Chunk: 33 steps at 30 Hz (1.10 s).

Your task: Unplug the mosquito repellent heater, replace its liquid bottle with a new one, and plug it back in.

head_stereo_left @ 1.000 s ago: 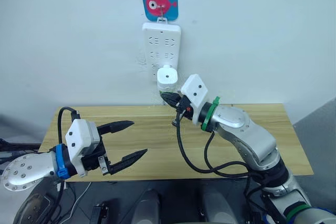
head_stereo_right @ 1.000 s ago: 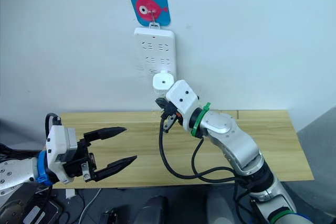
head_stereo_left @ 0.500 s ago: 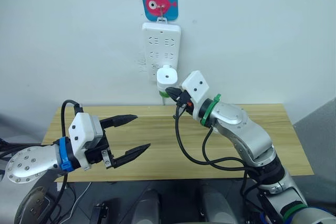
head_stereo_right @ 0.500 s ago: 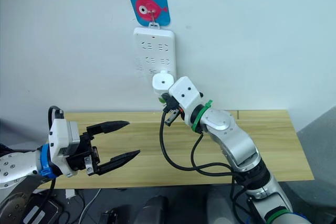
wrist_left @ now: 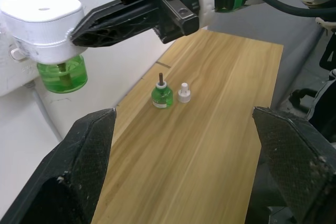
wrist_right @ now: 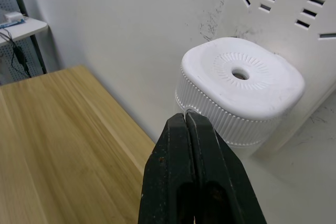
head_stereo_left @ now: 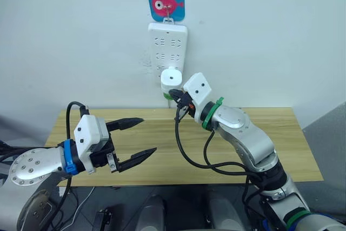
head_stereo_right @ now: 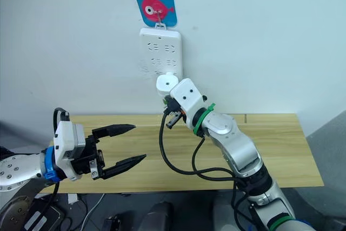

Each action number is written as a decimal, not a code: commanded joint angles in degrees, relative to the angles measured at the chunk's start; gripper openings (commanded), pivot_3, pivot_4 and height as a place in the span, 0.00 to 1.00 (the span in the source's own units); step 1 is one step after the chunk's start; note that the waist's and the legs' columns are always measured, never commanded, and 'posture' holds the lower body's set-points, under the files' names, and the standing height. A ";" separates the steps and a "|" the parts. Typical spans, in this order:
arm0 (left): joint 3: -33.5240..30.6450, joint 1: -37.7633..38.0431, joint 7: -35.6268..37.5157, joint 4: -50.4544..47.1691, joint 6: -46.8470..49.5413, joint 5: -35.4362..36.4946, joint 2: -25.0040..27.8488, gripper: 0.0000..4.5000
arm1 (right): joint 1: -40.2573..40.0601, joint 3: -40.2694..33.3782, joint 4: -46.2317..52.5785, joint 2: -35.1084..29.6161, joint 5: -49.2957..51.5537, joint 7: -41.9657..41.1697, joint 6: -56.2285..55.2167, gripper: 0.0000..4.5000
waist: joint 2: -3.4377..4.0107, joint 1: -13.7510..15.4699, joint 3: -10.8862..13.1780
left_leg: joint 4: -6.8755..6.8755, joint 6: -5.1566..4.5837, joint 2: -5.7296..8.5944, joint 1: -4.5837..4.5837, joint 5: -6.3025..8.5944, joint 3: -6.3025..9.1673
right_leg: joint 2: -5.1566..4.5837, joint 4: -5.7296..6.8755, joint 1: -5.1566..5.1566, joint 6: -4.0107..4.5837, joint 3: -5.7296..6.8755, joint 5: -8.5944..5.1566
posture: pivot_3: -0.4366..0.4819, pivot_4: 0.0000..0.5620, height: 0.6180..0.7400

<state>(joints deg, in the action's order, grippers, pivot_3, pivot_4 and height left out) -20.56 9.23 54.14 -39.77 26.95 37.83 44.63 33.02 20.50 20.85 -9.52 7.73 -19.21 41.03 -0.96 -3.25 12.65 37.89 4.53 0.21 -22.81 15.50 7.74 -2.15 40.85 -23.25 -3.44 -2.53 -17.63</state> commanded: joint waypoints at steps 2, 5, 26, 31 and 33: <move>-0.40 -0.71 -0.43 0.06 -0.75 0.54 0.51 0.97 | 2.07 -4.02 -0.07 -0.23 -3.46 3.81 -2.21 0.01 | 0.00 0.01 0.00 | 0.00 0.02 0.00 0.01 -0.01 0.01 | 0.00 0.01 0.00 0.00 0.01 0.00 | 0.46 0.31 1.00; -0.25 -0.95 -0.45 0.27 -0.81 0.46 0.50 0.97 | 1.99 -4.63 -0.39 -0.57 -4.07 4.41 -2.52 0.01 | 0.00 0.01 0.00 | 0.00 0.03 0.00 0.02 -0.02 0.01 | 0.00 0.02 0.01 0.00 0.01 0.00 | 0.45 0.31 1.00; -0.09 -1.22 10.27 15.70 -11.03 -8.27 7.35 1.00 | -5.51 -12.94 18.59 -22.03 17.21 -20.74 7.67 0.20 | -0.04 0.11 -0.21 | -0.20 0.04 0.00 -0.05 -0.02 -0.01 | -0.02 -0.31 0.01 0.03 0.05 0.01 | 0.43 0.23 1.00; 0.18 -4.20 14.32 24.02 -17.11 -12.00 11.30 1.00 | -8.28 -19.81 17.57 -33.75 19.69 -27.45 5.91 0.60 | -0.04 0.00 -0.58 | -0.22 0.03 -0.01 -0.05 -0.02 -0.06 | -0.01 -0.41 0.04 0.03 0.06 0.01 | 0.44 0.19 1.00; 0.55 -5.27 14.83 26.08 -15.79 -13.32 13.43 1.00 | -10.11 -22.02 16.15 -39.20 18.29 -30.57 3.07 0.76 | -0.11 0.00 -0.78 | -0.22 0.03 -0.02 -0.06 -0.01 -0.05 | 0.00 -0.41 0.03 0.03 0.09 0.01 | 0.44 0.17 1.00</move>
<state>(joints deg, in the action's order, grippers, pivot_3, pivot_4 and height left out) -19.34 4.28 68.30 -14.45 11.20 25.43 56.44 23.39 1.25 36.76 -46.88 26.37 -47.32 46.78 -1.07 -3.25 11.88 37.66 4.56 0.20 -22.88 15.49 7.69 -2.15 40.42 -23.21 -3.42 -2.44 -17.62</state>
